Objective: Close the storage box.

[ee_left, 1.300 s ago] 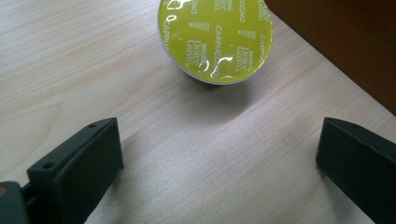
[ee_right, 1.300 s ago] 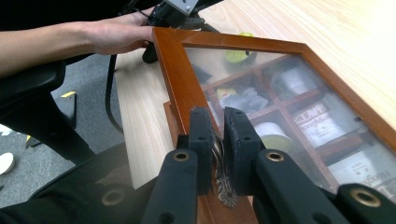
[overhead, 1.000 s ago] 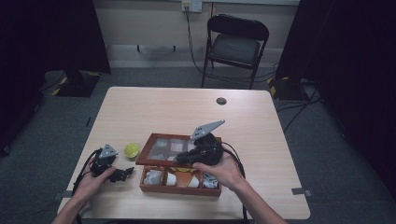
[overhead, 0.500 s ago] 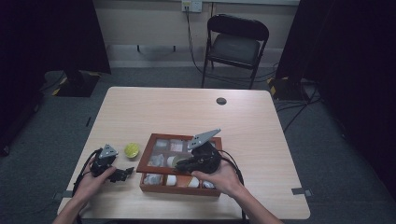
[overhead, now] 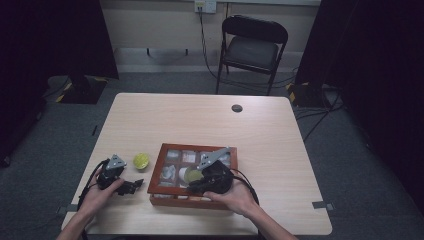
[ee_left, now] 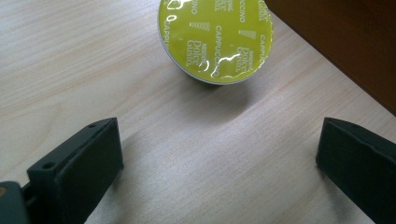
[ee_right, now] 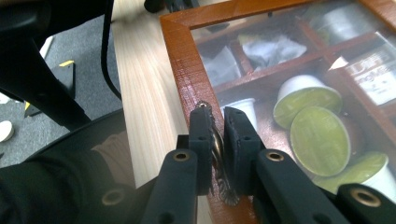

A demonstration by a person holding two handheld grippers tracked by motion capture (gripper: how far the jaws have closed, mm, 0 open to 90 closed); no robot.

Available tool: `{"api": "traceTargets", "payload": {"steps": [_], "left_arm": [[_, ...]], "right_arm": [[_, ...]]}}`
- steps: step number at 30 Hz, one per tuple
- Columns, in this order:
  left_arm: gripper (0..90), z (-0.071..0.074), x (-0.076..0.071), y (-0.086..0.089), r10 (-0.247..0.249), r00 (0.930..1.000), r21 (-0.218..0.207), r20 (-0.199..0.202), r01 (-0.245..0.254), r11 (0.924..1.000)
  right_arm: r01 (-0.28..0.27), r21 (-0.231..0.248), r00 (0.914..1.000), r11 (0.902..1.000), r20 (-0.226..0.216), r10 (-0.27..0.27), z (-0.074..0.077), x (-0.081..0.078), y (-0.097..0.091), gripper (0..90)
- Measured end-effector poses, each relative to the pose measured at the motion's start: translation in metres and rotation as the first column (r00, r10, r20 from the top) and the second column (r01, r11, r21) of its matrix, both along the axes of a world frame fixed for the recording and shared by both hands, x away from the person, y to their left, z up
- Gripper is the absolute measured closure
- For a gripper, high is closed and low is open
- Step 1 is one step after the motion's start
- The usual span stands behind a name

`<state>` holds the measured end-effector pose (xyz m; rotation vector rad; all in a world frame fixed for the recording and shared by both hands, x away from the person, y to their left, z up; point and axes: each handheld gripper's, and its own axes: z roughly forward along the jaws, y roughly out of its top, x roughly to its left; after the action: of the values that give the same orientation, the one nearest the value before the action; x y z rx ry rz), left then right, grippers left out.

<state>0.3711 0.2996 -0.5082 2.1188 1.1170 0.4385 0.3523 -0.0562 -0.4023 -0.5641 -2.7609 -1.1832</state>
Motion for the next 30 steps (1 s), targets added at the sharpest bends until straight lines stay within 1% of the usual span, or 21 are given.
{"api": "traceTargets", "payload": {"steps": [7, 11, 14, 22, 30], "left_arm": [[0.0, 0.000, 0.000, 0.000, 0.000, 1.0000, 0.000, 0.001, 0.000, 1.0000], [0.0, 0.000, 0.000, 0.000, -0.001, 1.0000, -0.001, 0.000, 0.001, 1.0000], [0.0, 0.000, 0.000, 0.000, -0.001, 1.0000, -0.001, -0.001, 0.001, 1.0000], [0.0, 0.000, 0.000, 0.000, -0.001, 1.0000, -0.001, 0.000, 0.001, 1.0000], [0.0, 0.000, 0.000, 0.000, -0.001, 1.0000, -0.001, -0.001, 0.001, 1.0000]], "right_arm": [[-0.004, -0.010, 1.0000, 0.9999, -0.008, 0.004, -0.008, -0.001, 0.001, 82.2], [-0.009, -0.030, 0.9998, 0.9995, -0.019, 0.008, -0.015, -0.002, 0.004, 82.3], [-0.011, -0.038, 0.9996, 0.9992, -0.024, 0.011, -0.018, -0.002, 0.005, 82.3], [-0.017, -0.048, 0.9995, 0.9987, -0.028, 0.016, -0.022, -0.002, 0.006, 82.4], [-0.012, -0.039, 0.9995, 0.9992, -0.028, 0.011, -0.024, -0.002, 0.005, 82.3]]}}
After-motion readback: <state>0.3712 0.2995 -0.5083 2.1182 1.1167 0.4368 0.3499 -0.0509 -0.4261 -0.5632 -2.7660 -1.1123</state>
